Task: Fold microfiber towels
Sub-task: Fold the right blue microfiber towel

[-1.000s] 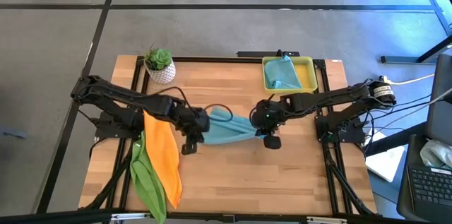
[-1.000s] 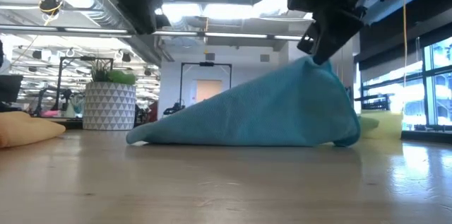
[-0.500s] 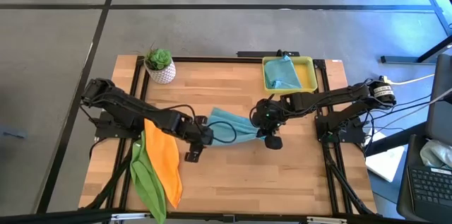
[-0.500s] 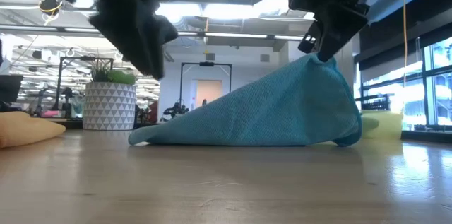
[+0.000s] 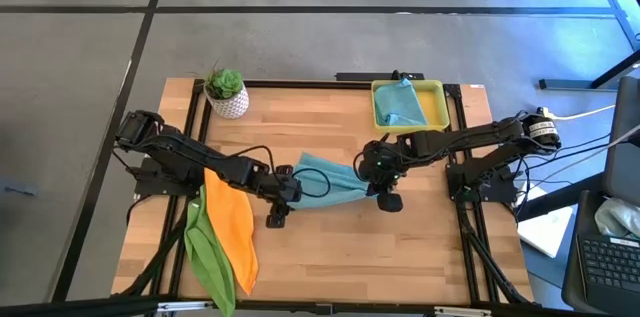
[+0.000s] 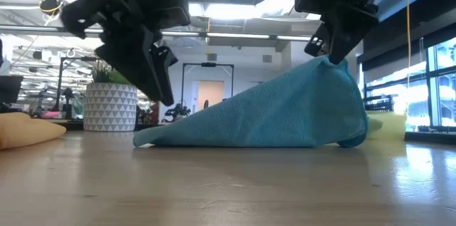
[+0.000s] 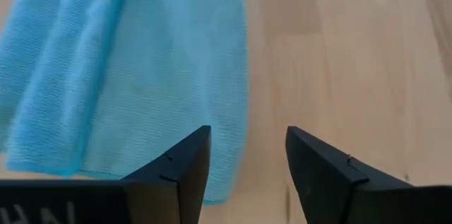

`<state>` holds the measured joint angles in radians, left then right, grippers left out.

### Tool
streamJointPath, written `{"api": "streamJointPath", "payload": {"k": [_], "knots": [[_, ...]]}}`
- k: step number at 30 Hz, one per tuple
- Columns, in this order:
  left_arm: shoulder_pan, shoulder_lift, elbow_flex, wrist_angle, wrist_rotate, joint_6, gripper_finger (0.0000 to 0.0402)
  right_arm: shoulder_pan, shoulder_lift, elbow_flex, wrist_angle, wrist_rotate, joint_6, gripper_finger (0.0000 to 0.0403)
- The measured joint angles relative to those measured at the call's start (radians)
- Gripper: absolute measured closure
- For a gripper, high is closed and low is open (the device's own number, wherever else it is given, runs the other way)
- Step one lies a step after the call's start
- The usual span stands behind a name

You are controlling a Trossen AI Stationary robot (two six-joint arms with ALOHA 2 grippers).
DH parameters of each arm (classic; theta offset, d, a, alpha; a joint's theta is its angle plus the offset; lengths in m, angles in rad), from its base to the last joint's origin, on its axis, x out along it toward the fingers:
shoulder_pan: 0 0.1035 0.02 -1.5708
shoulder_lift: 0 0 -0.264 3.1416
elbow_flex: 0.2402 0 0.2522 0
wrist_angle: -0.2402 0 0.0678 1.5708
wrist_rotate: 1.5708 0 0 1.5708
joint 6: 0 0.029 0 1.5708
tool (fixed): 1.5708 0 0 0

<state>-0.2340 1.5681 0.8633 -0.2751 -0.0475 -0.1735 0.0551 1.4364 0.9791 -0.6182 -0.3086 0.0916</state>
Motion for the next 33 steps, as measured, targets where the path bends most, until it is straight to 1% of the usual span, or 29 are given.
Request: {"api": "streamJointPath", "payload": {"k": [3, 6, 8, 12, 15, 17, 19, 24, 28, 33], "knots": [[-0.002, 0.000, -0.016, 0.009, 0.013, 0.000, 0.0224, 0.000, 0.000, 0.000, -0.003, 0.000, -0.010, 0.0391], [-0.006, 0.007, -0.033, 0.010, 0.000, 0.016, 0.0223, -0.001, 0.000, 0.000, -0.003, 0.000, -0.019, 0.0394], [-0.006, 0.025, -0.041, 0.009, 0.001, 0.023, 0.0223, -0.001, 0.000, 0.000, -0.003, 0.000, -0.021, 0.0395], [-0.006, 0.079, -0.042, 0.062, 0.016, 0.019, 0.0223, -0.001, 0.000, 0.000, -0.002, 0.000, -0.022, 0.0391], [-0.006, 0.110, -0.041, 0.112, -0.021, 0.007, 0.0223, -0.001, 0.000, 0.000, -0.007, -0.008, -0.022, 0.0390], [-0.004, 0.117, -0.041, 0.111, -0.071, -0.013, 0.0223, -0.001, 0.000, 0.000, -0.007, -0.009, -0.022, 0.0391], [0.000, 0.122, -0.041, 0.112, -0.096, -0.034, 0.0223, -0.001, 0.000, 0.000, -0.010, -0.009, -0.021, 0.0394], [0.005, 0.147, -0.040, 0.106, -0.091, -0.068, 0.0223, -0.003, 0.000, 0.000, -0.010, -0.009, -0.021, 0.0393], [0.005, 0.164, -0.036, 0.096, -0.058, -0.104, 0.0223, -0.017, 0.000, 0.000, -0.010, -0.009, -0.016, 0.0390], [-0.001, 0.167, -0.030, 0.085, -0.054, -0.145, 0.0224, -0.036, 0.000, 0.001, -0.010, -0.010, -0.014, 0.0396]]}}
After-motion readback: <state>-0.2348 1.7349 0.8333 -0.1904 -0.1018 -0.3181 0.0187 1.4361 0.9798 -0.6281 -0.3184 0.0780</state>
